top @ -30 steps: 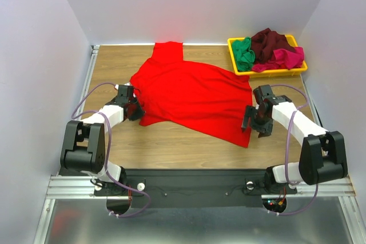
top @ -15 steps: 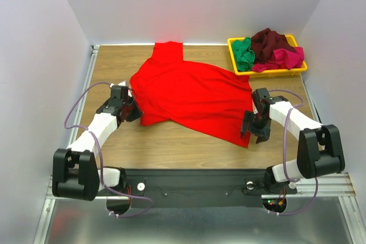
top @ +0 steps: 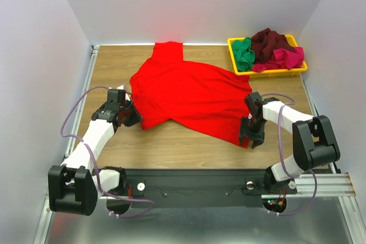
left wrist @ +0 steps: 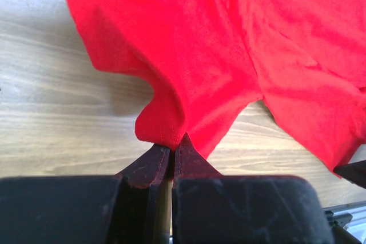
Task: Fold and stack the t-shirts
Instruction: Flatten the tshirt out, then fold the tshirt
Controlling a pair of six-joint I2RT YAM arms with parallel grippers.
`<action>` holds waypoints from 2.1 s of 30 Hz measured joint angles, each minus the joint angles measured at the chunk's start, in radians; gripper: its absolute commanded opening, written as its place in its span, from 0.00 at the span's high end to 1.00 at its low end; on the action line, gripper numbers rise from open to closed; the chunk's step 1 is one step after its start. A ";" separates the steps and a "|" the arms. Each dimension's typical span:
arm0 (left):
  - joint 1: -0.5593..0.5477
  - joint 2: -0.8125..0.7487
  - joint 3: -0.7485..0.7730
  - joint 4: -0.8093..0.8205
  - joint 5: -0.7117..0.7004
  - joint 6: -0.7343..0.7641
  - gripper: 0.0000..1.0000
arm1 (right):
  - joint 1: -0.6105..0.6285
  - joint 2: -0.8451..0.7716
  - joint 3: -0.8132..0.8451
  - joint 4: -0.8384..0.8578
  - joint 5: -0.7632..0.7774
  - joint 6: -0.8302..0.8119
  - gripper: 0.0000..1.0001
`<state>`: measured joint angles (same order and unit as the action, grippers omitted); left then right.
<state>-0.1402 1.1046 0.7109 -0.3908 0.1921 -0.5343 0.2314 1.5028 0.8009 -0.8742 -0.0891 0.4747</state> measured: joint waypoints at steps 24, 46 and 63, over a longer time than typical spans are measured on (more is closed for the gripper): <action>0.000 -0.069 0.003 -0.149 -0.011 0.006 1.00 | 0.052 -0.065 0.009 -0.102 0.017 0.075 1.00; 0.000 -0.264 0.107 -0.478 -0.075 0.000 1.00 | 0.116 -0.282 0.040 -0.405 -0.047 0.150 1.00; 0.000 -0.220 0.209 -0.554 -0.099 0.023 1.00 | 0.124 -0.255 0.098 -0.405 -0.058 0.177 1.00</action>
<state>-0.1406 0.8848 0.9195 -0.9451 0.0929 -0.5117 0.3553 1.2480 0.8989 -1.2789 -0.1467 0.6521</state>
